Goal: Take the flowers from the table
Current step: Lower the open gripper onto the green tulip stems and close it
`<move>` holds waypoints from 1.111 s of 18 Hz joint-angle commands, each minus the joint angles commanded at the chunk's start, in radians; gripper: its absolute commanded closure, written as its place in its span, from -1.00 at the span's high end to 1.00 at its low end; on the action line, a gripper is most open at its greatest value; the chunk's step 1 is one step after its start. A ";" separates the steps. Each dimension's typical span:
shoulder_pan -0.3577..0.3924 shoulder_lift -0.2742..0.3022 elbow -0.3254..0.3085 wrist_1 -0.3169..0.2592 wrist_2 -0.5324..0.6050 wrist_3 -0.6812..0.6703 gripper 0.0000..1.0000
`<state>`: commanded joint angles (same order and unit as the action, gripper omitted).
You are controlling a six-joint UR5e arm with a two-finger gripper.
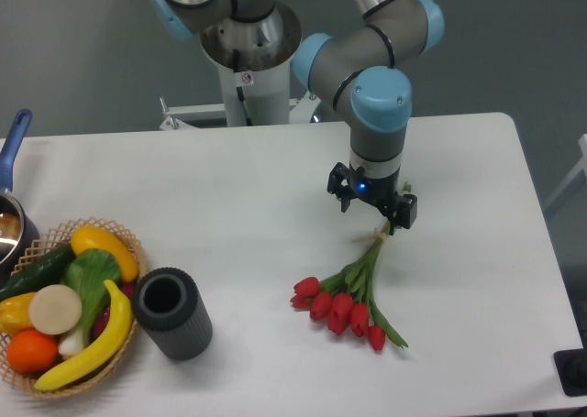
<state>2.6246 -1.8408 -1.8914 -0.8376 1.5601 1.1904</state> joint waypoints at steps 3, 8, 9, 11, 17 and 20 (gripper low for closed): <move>0.000 -0.003 -0.002 0.000 0.000 0.000 1.00; -0.002 -0.005 -0.034 0.067 -0.002 -0.008 1.00; -0.002 -0.006 -0.052 0.098 -0.003 -0.009 1.00; 0.000 -0.008 -0.075 0.121 -0.005 -0.011 1.00; 0.000 -0.075 -0.066 0.121 -0.005 -0.006 1.00; -0.002 -0.083 -0.063 0.121 -0.008 -0.008 1.00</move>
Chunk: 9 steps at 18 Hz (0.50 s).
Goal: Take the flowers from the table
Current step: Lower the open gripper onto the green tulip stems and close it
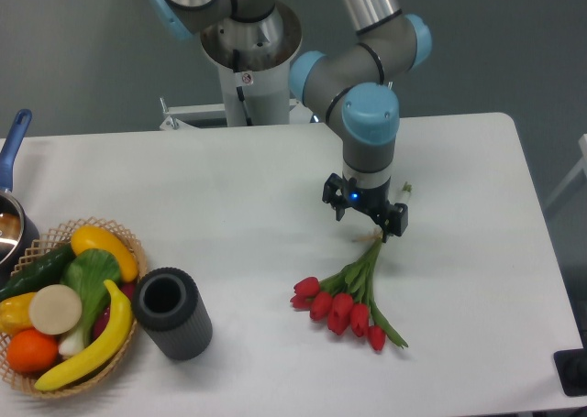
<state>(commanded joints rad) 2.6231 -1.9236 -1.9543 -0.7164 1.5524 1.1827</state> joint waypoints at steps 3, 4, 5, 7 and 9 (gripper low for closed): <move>0.000 -0.020 0.014 0.002 -0.002 0.002 1.00; 0.000 -0.032 0.024 0.002 -0.002 0.000 1.00; -0.002 -0.044 0.037 0.002 -0.003 -0.002 1.00; -0.005 -0.064 0.060 0.002 -0.003 -0.003 1.00; -0.009 -0.080 0.074 0.002 -0.003 -0.003 1.00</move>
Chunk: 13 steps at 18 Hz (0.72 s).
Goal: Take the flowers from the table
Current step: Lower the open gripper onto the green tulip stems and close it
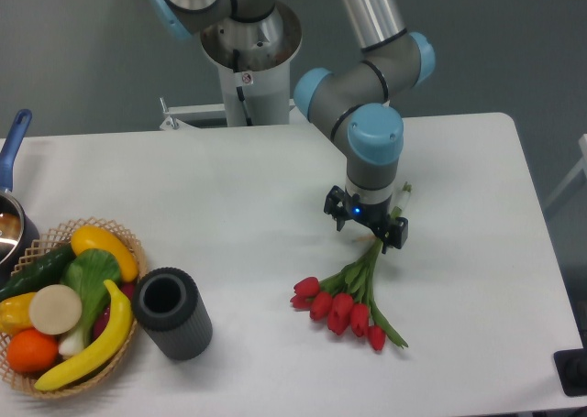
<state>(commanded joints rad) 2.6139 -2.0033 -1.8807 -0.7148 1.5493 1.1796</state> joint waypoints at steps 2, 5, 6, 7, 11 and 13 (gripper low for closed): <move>-0.002 -0.008 0.002 0.000 0.000 0.000 1.00; -0.003 -0.029 0.015 0.000 0.000 0.000 1.00; -0.005 -0.035 0.017 0.000 0.000 0.000 1.00; -0.008 -0.035 0.017 0.000 0.000 0.002 1.00; -0.009 -0.048 0.015 0.000 0.000 0.002 0.33; -0.009 -0.048 0.014 0.000 0.000 0.005 -0.67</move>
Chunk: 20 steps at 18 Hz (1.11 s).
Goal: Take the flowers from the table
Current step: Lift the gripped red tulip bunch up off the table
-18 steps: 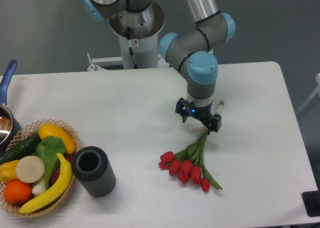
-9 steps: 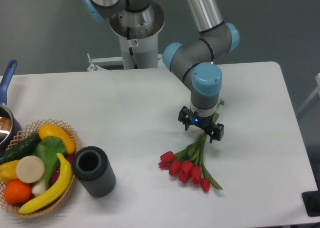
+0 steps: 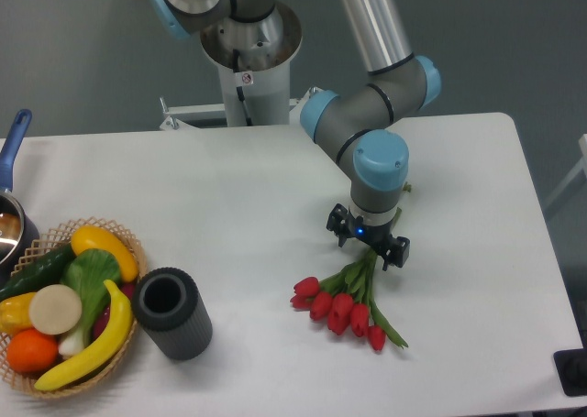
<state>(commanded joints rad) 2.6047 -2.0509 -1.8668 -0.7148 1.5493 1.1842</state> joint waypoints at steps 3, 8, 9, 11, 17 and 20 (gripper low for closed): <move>0.002 0.009 0.000 -0.002 0.000 0.005 -1.00; 0.005 0.063 0.000 -0.003 -0.003 -0.005 -1.00; 0.012 0.081 0.003 -0.009 -0.006 -0.011 -1.00; 0.034 0.101 0.002 -0.014 -0.038 -0.015 -1.00; 0.087 0.153 0.025 -0.049 -0.026 -0.006 -1.00; 0.084 0.161 0.057 -0.087 -0.026 0.005 -1.00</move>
<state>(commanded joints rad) 2.6891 -1.8899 -1.8103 -0.8021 1.5232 1.1888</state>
